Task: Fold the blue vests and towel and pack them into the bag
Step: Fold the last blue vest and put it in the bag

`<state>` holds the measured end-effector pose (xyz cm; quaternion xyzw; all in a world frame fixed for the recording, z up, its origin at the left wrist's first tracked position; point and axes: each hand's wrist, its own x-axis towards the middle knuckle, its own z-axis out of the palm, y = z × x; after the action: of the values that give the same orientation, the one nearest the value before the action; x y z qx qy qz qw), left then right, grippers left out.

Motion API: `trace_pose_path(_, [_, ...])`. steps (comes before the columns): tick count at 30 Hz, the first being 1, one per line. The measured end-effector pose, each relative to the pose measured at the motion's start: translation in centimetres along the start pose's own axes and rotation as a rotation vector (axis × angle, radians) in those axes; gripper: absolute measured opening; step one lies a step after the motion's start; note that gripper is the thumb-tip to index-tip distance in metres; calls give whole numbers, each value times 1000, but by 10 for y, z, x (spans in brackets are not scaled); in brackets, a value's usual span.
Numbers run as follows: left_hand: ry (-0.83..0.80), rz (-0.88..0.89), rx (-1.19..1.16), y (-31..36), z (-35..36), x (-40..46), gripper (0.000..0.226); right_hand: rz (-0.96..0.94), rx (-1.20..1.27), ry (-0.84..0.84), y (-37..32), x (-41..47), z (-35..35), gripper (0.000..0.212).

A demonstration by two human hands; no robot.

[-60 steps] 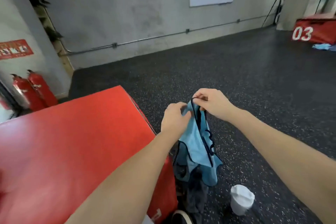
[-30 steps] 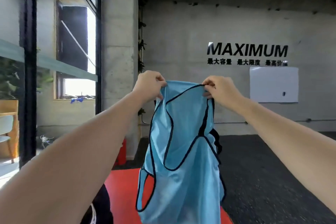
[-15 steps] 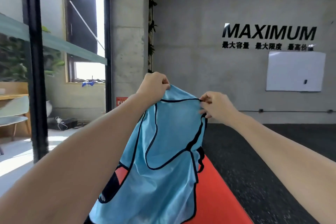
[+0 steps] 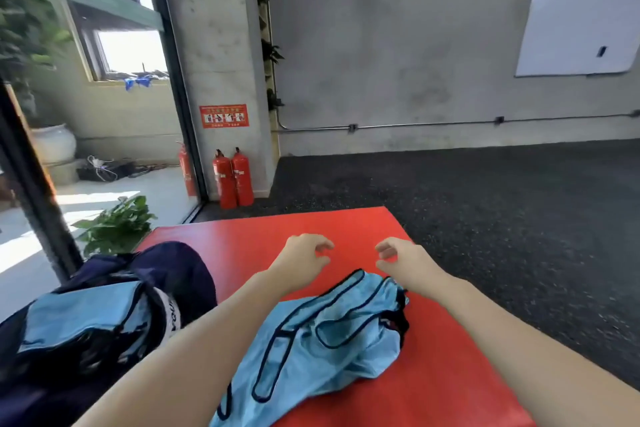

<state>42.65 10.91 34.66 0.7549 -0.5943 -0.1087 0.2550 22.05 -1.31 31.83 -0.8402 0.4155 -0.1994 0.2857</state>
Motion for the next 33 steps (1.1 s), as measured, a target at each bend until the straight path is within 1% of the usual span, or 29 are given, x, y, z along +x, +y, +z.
trace_pose_path(2, [-2,-77,-42,-29,20,-23,31,1,-3,-48,9,-6,25,23])
trace_pose_path(5, [60,-202,-87,-72,41,-59,28,21,12,-103,17,-13,63,20])
trace_pose_path(8, [177,-316,-83,-108,57,-93,27,30,13,-95,25,-17,99,18])
trace_pose_path(10, [210,-356,-94,-125,65,-108,28,52,-39,-79,24,-16,111,25])
trace_pose_path(12, [185,-387,-71,-134,70,-111,34,94,-79,-71,18,-12,114,37])
trace_pose_path(14, [179,-414,-46,-140,69,-111,43,124,-60,-63,10,-9,116,52])
trace_pose_path(15, [177,-426,-32,-143,68,-110,47,129,-53,-69,8,-9,120,56])
trace_pose_path(19, [89,-464,3,-159,63,-112,61,130,-45,-192,-3,-9,137,47])
trace_pose_path(22, [28,-469,-62,-166,62,-111,66,150,48,-203,-15,-7,141,41])
trace_pose_path(24, [56,-466,-103,-165,62,-111,60,199,152,-220,-20,-7,141,35])
trace_pose_path(26, [131,-449,-110,-162,61,-112,46,254,305,-259,-21,-9,144,30])
trace_pose_path(28, [198,-443,-140,-158,59,-114,35,270,422,-292,-23,-14,145,26])
trace_pose_path(30, [224,-436,-186,-153,57,-116,30,275,509,-290,-23,-16,147,23])
trace_pose_path(33, [279,-408,-269,-145,55,-120,29,257,585,-231,-25,-18,146,21])
